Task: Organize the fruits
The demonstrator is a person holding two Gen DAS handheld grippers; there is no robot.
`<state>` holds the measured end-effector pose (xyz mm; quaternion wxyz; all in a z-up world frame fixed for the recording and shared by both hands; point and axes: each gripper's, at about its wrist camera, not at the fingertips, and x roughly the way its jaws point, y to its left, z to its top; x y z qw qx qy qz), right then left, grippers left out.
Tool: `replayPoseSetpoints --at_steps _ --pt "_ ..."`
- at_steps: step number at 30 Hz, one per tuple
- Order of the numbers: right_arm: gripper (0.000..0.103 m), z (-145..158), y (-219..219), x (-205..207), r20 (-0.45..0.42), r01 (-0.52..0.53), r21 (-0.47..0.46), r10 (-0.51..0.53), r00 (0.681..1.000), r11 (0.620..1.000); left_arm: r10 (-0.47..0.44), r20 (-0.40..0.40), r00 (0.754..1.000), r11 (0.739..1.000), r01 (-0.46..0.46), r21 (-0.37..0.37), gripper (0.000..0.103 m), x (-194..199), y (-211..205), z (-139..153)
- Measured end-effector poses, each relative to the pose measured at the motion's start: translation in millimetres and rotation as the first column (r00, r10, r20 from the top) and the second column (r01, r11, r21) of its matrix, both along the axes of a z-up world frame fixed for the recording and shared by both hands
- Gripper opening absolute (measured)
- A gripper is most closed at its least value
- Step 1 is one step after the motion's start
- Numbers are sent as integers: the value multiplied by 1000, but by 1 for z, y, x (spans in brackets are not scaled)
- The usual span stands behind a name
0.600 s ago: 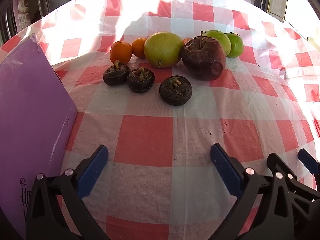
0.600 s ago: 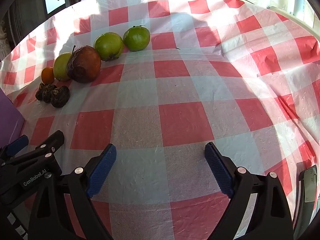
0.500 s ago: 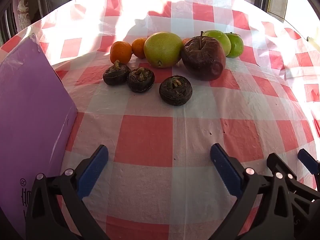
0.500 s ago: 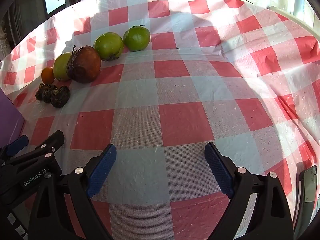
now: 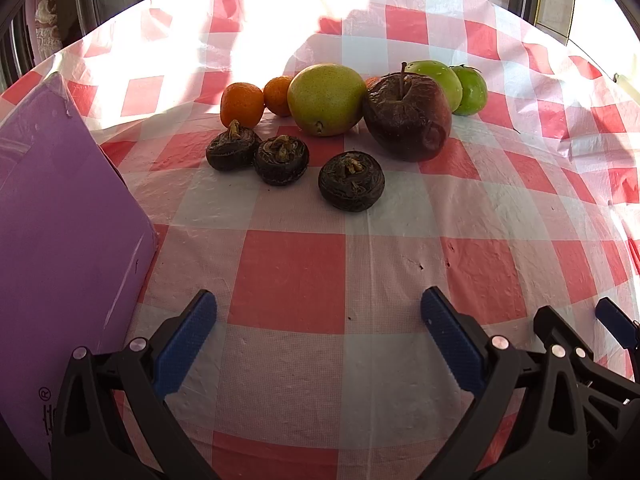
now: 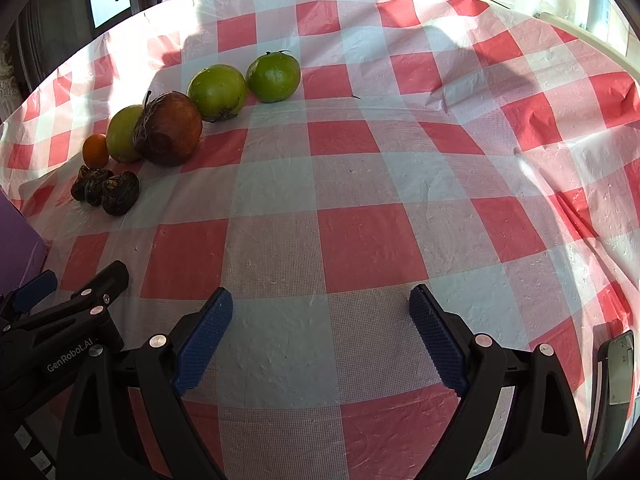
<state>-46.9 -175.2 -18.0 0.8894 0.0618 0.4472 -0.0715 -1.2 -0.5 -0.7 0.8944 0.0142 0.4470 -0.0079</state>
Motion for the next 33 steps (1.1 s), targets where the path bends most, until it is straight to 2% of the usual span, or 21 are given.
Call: replayPoseSetpoints --at_steps 27,33 --pt "87 1 -1 0 -1 -2 -5 2 1000 1000 11 -11 1000 1000 -11 -7 102 3 4 0" --pt "87 1 -1 5 -1 -22 -2 22 1000 1000 37 -53 998 999 -37 -12 102 8 4 -1"
